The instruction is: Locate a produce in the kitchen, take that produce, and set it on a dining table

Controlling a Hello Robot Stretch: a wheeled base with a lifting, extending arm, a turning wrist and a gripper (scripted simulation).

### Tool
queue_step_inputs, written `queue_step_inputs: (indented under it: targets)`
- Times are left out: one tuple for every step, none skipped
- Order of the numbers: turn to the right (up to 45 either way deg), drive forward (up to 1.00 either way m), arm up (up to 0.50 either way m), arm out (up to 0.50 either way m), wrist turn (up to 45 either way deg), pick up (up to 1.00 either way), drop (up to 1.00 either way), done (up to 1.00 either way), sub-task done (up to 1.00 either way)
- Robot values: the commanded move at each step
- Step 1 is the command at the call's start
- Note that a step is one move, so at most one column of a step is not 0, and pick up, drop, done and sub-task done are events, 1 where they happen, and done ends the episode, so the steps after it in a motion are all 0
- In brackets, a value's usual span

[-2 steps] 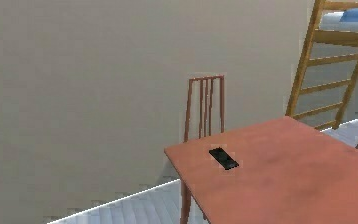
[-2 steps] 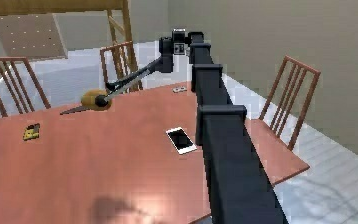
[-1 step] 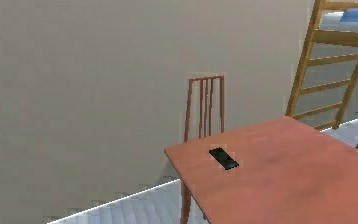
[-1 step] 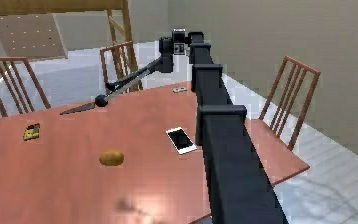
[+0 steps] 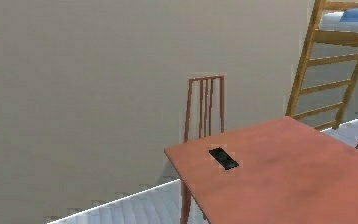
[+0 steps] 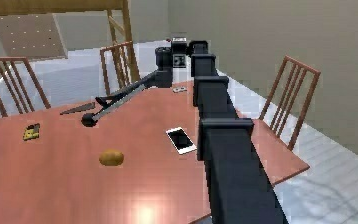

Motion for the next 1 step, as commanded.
queue_step_inputs:
  targets:
    - [0.0, 0.00, 0.00, 0.00, 0.0, 0.00, 0.00, 1.00, 0.00]
